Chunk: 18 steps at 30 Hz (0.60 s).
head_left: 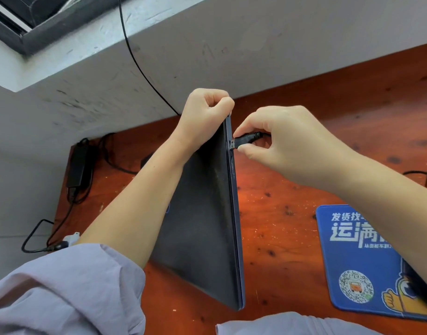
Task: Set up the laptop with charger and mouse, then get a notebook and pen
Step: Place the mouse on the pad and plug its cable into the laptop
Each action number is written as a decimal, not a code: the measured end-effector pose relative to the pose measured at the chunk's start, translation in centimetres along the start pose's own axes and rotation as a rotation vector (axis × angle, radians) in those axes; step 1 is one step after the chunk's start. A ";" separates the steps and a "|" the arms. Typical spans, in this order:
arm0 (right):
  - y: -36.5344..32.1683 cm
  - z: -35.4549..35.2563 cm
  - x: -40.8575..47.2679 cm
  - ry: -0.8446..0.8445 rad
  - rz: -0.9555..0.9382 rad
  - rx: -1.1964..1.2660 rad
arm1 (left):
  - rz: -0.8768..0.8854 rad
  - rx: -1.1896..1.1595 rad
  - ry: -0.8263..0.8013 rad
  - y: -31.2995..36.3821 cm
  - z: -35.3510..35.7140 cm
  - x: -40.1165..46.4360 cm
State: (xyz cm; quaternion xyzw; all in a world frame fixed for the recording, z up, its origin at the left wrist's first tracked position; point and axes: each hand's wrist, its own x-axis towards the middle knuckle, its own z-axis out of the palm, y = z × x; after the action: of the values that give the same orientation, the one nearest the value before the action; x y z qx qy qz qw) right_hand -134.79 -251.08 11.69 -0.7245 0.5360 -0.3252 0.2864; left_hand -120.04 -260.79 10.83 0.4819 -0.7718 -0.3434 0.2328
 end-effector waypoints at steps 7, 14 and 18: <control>-0.4 -0.8 1.0 -0.054 -0.048 -0.113 | -0.003 -0.020 0.012 0.3 0.0 0.0; -0.5 0.1 0.6 -0.003 -0.067 -0.050 | -0.014 -0.032 0.012 0.1 -0.7 -0.1; -0.3 0.9 0.5 -0.021 -0.075 -0.024 | -0.029 -0.019 -0.002 -0.2 -0.6 -0.6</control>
State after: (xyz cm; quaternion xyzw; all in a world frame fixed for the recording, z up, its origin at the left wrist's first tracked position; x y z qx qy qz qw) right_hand -133.83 -251.37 11.48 -0.7509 0.5090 -0.3218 0.2710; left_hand -119.23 -260.48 11.05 0.4904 -0.7618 -0.3543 0.2316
